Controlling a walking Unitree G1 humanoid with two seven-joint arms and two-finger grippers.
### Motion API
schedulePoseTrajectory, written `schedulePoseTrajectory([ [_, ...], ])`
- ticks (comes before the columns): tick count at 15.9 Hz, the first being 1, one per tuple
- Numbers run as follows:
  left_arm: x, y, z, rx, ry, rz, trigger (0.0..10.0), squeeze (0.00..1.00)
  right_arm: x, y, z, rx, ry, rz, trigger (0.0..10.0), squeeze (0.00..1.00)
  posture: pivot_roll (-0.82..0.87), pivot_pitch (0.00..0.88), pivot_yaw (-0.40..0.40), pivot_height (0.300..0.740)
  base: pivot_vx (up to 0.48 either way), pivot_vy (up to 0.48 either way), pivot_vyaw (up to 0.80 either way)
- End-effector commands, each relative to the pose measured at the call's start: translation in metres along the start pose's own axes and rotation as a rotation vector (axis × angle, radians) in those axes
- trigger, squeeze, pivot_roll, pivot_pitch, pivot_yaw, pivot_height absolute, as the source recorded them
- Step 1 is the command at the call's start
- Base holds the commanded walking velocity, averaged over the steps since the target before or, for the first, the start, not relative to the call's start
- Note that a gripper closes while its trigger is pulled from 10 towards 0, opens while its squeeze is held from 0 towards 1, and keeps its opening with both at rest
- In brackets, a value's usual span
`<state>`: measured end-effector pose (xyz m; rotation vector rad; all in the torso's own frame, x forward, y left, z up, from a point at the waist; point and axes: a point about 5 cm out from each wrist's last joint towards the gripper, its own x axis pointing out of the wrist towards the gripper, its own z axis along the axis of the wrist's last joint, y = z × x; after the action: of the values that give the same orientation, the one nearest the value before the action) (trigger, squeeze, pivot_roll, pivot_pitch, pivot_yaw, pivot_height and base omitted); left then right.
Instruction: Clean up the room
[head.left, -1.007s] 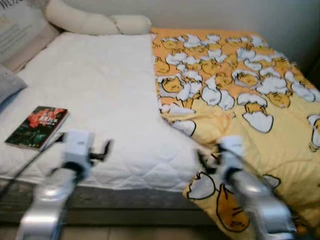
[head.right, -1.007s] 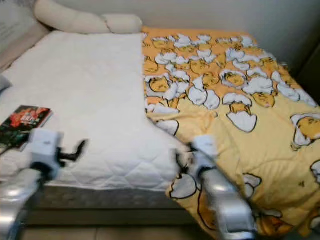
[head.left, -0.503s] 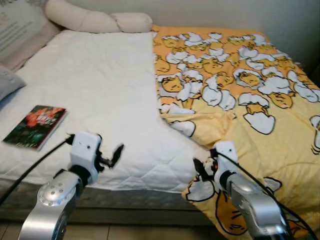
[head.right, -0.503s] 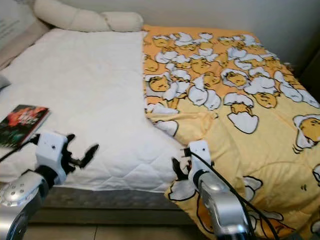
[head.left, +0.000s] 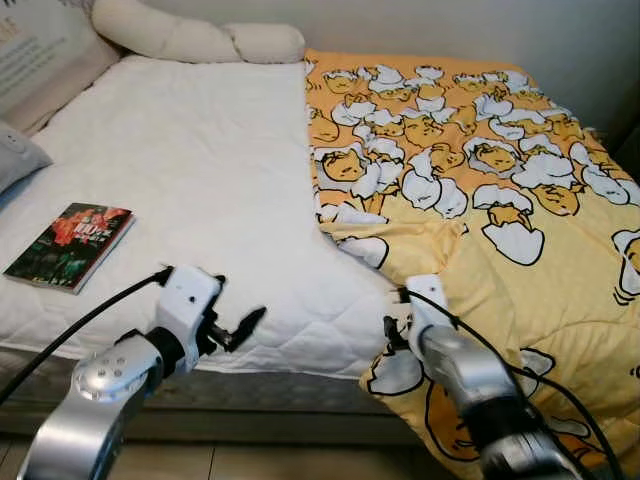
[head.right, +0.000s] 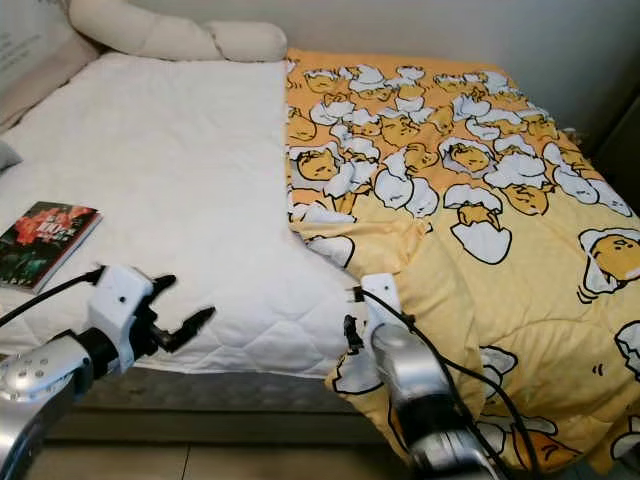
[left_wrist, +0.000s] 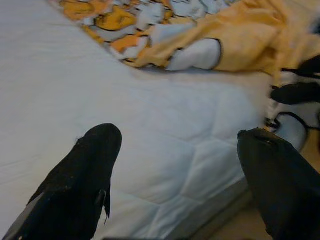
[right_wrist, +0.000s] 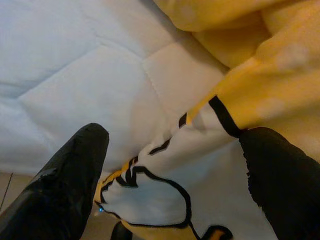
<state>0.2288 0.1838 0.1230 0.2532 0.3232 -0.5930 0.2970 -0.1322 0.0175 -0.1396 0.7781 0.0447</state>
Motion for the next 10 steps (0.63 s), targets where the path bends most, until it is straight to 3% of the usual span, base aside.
schedulePoseTrajectory([
  [1, 0.003, -0.002, 0.002, 0.018, -0.006, -0.060, 10.0, 0.00, 0.005, -0.003, -0.001, 0.023, 0.009, -0.038, 10.0, 0.00, -0.02, 0.022, -0.057, 0.740, 0.000, 0.000, 0.00],
  [3, 0.006, -0.001, 0.004, 0.057, -0.004, -0.150, 10.0, 0.00, 0.012, -0.003, 0.002, 0.063, 0.002, -0.117, 10.0, 0.00, -0.02, 0.056, -0.045, 0.740, 0.000, 0.000, 0.00],
  [7, 0.009, -0.002, 0.006, 0.100, 0.009, -0.255, 10.0, 0.00, 0.016, -0.003, 0.003, 0.011, 0.014, -0.246, 10.0, 0.00, 0.00, 0.091, -0.047, 0.740, 0.000, 0.000, 0.00],
  [8, 0.009, -0.002, 0.007, 0.101, 0.007, -0.260, 10.0, 0.00, 0.017, -0.003, 0.002, 0.005, 0.018, -0.252, 7.5, 0.00, 0.00, 0.096, -0.051, 0.740, 0.000, 0.000, 0.00],
  [9, 0.009, -0.005, 0.007, 0.103, 0.005, -0.278, 10.0, 0.00, 0.017, -0.005, 0.000, 0.011, 0.027, -0.268, 1.5, 0.00, 0.01, 0.098, -0.055, 0.740, 0.000, 0.000, 0.00],
  [10, 0.009, -0.007, 0.008, 0.102, 0.001, -0.294, 10.0, 0.00, 0.017, -0.009, -0.001, 0.015, 0.029, -0.286, 0.0, 0.00, 0.01, 0.103, -0.059, 0.740, 0.000, 0.000, 0.00],
])
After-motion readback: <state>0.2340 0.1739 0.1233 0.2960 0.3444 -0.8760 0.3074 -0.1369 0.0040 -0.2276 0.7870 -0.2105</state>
